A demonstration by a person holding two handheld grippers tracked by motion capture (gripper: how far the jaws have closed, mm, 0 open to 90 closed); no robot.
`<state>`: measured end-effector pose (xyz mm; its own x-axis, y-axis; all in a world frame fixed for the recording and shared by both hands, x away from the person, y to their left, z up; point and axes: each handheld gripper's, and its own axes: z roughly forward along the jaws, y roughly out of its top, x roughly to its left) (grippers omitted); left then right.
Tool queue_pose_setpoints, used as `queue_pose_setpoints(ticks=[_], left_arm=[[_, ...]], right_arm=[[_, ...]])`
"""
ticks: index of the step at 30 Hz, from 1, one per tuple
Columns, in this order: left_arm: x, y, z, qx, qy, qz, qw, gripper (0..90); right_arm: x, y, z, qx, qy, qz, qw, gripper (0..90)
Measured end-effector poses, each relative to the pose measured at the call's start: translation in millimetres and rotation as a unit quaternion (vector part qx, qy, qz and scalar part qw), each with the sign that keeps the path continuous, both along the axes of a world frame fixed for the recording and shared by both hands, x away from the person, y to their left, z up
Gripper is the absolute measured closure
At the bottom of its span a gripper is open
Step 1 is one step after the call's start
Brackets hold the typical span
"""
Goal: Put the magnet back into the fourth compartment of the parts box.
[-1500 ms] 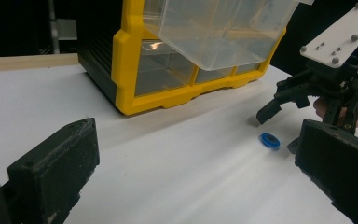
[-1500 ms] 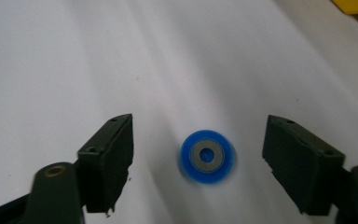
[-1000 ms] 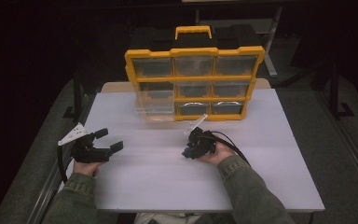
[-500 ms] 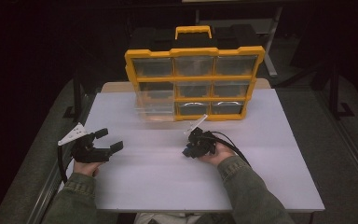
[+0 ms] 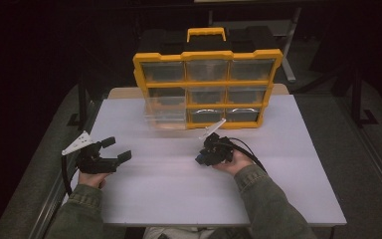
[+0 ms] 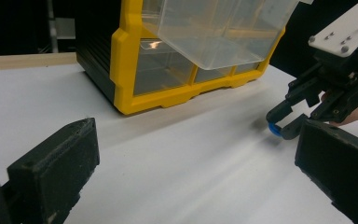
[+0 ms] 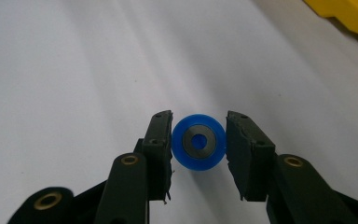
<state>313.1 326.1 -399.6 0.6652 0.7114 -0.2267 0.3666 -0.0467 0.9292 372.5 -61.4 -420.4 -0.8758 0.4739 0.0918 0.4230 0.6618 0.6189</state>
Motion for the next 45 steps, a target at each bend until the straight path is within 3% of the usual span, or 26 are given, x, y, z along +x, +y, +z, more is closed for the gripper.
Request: queue_pose_setpoints(ticks=[13, 32, 38, 45], left_arm=[[0.0, -0.2, 0.1, -0.001, -0.001, 0.000, 1.0000, 0.0], [0.6, -0.7, -0.5, 0.002, -0.001, -0.001, 1.0000, 0.0], [0.9, -0.4, -0.6, 0.000, 0.000, 0.000, 1.0000, 0.0], [0.8, -0.7, -0.6, 0.001, 0.000, 0.000, 1.0000, 0.0]], right_arm=[[-1.1, -10.0, 29.1, 0.026, -0.019, -0.012, 0.9994, 60.9], [1.8, -16.9, 62.1, 0.019, -0.038, -0.014, 0.9990, 60.9], [4.4, -20.7, 67.1, 0.025, -0.038, -0.017, 0.9988, 60.9], [6.6, -20.6, 83.2, 0.028, -0.046, -0.016, 0.9985, 60.9]])
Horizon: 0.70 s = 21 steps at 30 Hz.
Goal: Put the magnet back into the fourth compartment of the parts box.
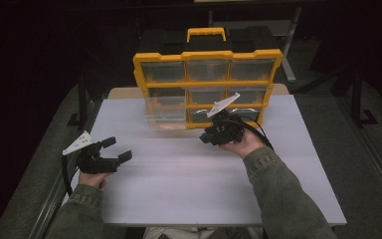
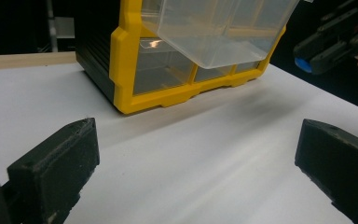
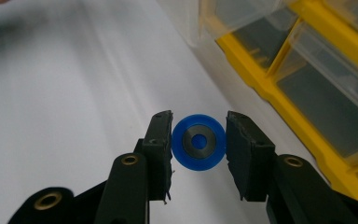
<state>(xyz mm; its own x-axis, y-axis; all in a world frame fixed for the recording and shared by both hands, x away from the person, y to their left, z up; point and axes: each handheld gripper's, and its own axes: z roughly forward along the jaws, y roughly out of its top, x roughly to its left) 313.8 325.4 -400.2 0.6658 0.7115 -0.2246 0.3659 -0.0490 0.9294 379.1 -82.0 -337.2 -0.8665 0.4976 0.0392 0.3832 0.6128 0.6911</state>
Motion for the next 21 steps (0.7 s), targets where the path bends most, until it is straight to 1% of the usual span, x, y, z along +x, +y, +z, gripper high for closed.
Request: queue_pose_setpoints(ticks=[3, 12, 14, 21], left_arm=[[-0.1, 0.4, 0.0, 0.000, 0.000, 0.000, 1.0000, 0.0], [0.3, 0.1, -0.2, 0.001, 0.000, -0.001, 1.0000, 0.0], [0.4, 0.0, -0.2, 0.003, -0.001, -0.002, 1.0000, 0.0], [0.4, -0.1, -0.1, 0.001, -0.001, -0.002, 1.0000, 0.0]], right_arm=[[0.8, 0.4, 7.9, 0.004, -0.002, 0.001, 1.0000, 60.9], [3.7, 2.2, 27.8, 0.006, -0.012, 0.003, 0.9999, 60.9], [4.7, 2.0, 33.8, 0.007, -0.018, 0.002, 0.9998, 60.9], [7.4, 3.8, 48.0, 0.012, -0.026, 0.000, 0.9996, 60.9]])
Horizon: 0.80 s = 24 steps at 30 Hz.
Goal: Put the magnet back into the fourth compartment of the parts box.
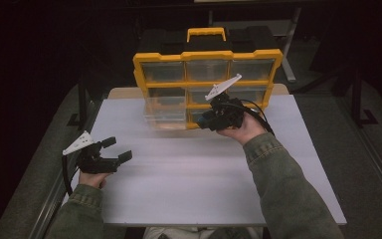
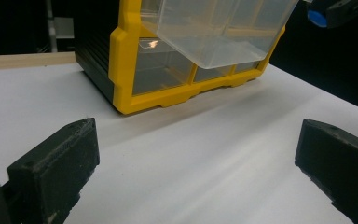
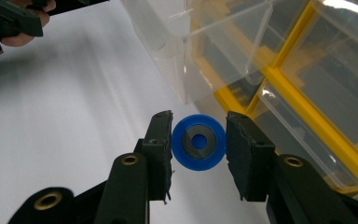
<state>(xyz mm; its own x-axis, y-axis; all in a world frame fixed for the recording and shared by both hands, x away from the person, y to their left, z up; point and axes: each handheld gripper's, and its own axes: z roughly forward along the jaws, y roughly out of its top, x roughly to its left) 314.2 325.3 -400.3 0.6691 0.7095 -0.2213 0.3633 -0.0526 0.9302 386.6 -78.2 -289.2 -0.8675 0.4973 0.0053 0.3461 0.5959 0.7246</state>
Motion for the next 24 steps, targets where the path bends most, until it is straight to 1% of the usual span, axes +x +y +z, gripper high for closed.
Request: queue_pose_setpoints(ticks=[2, 5, 6, 7, 11, 13, 14, 20, 24], left_arm=[[0.0, 0.1, -0.1, 0.000, 0.000, 0.000, 1.0000, 0.0], [0.1, -0.2, -0.2, 0.000, 0.001, -0.001, 1.0000, 0.0], [0.1, -0.2, -0.2, 0.000, 0.001, -0.001, 1.0000, 0.0], [0.1, -0.4, -0.4, 0.000, 0.002, -0.002, 1.0000, 0.0], [0.0, -0.9, -0.5, 0.002, 0.003, -0.003, 1.0000, 0.0], [0.0, -0.9, -0.5, 0.002, 0.002, -0.003, 1.0000, 0.0], [0.0, -0.9, -0.5, 0.002, 0.002, -0.003, 1.0000, 0.0], [0.1, -0.3, -0.3, 0.000, 0.001, -0.002, 1.0000, 0.0], [0.3, 0.0, -0.3, -0.001, 0.001, -0.002, 1.0000, 0.0]], right_arm=[[0.7, 0.8, 4.1, 0.003, -0.002, -0.001, 1.0000, 60.9], [1.8, 1.6, 10.7, 0.007, -0.010, 0.001, 0.9999, 60.9], [1.8, 1.6, 10.7, 0.007, -0.010, 0.001, 0.9999, 60.9], [2.3, 3.3, 16.0, 0.009, -0.013, -0.001, 0.9999, 60.9], [4.3, 6.4, 25.4, 0.010, -0.019, 0.000, 0.9998, 60.9], [4.9, 7.3, 27.7, 0.011, -0.020, 0.002, 0.9997, 60.9], [5.9, 9.7, 32.4, 0.013, -0.022, 0.002, 0.9997, 60.9], [9.0, 16.7, 40.9, 0.012, -0.025, 0.004, 0.9996, 60.9], [11.5, 21.9, 45.0, 0.006, -0.028, 0.005, 0.9996, 60.9]])
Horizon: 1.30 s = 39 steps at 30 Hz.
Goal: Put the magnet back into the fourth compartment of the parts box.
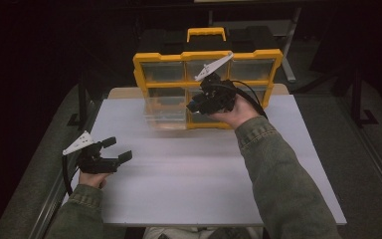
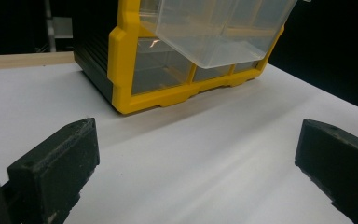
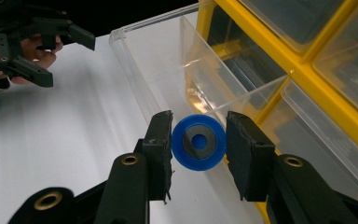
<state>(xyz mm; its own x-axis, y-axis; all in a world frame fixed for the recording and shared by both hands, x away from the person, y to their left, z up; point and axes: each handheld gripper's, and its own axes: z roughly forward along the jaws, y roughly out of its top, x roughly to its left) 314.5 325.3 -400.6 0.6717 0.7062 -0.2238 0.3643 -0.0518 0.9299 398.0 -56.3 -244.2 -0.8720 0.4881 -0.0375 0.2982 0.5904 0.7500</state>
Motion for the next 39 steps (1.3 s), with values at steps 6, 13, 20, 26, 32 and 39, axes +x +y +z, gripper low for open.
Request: queue_pose_setpoints(ticks=[6, 13, 20, 26, 32, 39], left_arm=[[0.2, -1.1, -0.3, 0.002, 0.001, -0.002, 1.0000, 0.0], [-0.5, -0.5, 0.3, 0.000, -0.002, 0.000, 1.0000, 0.0], [-0.8, -0.4, 0.5, -0.001, -0.002, -0.001, 1.0000, 0.0], [-1.2, 0.4, 0.8, -0.001, -0.002, 0.001, 1.0000, 0.0], [-1.5, 0.7, 1.0, -0.002, -0.003, 0.001, 1.0000, 0.0], [-1.9, 1.6, 1.1, -0.004, -0.005, 0.003, 1.0000, 0.0]], right_arm=[[3.7, 4.2, 2.8, -0.001, -0.003, -0.001, 1.0000, 60.9], [11.0, 12.0, 8.2, 0.003, -0.001, -0.005, 1.0000, 60.9], [16.2, 22.8, 8.6, 0.005, 0.001, 0.000, 1.0000, 60.9], [19.5, 35.8, 8.6, 0.006, 0.000, 0.007, 1.0000, 60.9], [21.6, 48.8, 7.4, 0.004, 0.003, 0.012, 0.9999, 60.9], [25.6, 59.2, 1.6, 0.011, 0.014, 0.016, 0.9997, 60.8]])
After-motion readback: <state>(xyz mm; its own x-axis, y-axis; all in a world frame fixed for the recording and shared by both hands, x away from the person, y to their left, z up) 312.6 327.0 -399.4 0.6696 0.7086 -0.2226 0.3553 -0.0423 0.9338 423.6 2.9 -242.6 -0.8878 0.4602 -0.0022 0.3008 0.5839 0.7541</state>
